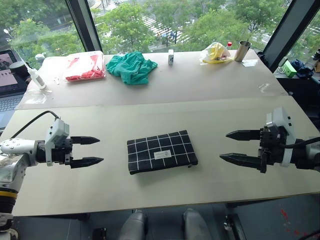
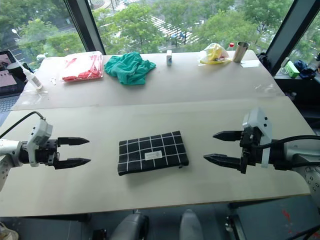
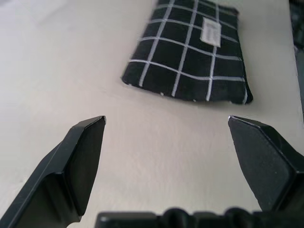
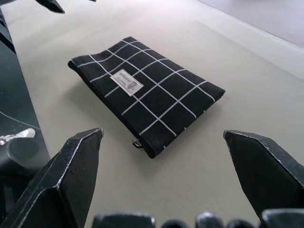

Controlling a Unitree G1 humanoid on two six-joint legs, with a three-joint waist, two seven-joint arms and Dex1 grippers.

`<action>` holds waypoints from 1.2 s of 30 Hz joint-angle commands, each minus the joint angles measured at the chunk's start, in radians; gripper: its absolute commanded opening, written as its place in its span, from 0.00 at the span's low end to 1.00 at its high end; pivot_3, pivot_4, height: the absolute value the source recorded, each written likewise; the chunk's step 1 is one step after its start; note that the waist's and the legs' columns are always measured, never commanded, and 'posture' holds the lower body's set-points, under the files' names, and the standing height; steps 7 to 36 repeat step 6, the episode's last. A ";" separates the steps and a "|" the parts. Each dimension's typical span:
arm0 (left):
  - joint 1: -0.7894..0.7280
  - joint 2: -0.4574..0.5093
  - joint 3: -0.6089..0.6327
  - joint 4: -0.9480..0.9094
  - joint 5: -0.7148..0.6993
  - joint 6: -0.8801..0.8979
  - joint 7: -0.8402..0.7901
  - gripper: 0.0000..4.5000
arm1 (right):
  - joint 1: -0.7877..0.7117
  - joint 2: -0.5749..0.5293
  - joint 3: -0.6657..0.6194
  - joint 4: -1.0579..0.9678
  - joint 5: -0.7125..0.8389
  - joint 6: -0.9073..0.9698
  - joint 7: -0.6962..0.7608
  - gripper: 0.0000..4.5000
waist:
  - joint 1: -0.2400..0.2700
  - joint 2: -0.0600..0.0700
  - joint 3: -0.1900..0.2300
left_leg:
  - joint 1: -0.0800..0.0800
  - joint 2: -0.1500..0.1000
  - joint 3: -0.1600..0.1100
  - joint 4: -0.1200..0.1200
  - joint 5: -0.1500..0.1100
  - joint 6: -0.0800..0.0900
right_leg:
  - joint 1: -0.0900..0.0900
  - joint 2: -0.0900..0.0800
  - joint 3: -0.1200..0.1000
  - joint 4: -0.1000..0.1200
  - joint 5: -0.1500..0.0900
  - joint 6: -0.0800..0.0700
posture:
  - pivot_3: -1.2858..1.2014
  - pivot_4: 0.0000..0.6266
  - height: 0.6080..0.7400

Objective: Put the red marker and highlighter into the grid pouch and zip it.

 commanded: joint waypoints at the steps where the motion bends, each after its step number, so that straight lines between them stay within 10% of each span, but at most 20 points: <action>1: 0.087 -0.051 0.120 -0.087 -0.019 0.091 0.178 0.99 | 0.022 0.009 -0.040 0.081 -0.055 -0.066 -0.009 1.00 | 0.001 0.000 0.000 | 0.000 0.000 0.000 0.000 0.000 0.000 | 0.000 0.000 0.000 -0.001 0.000 0.000 | 0.52 0.24 1.00; 36: 0.146 -0.118 0.156 -0.116 -0.006 0.107 0.264 0.99 | 0.019 0.051 -0.024 0.119 -0.076 -0.092 -0.029 1.00 | 0.009 0.000 0.000 | 0.002 0.000 0.001 0.000 0.000 0.000 | 0.003 0.000 0.000 -0.002 0.000 0.000 | 0.52 0.24 1.00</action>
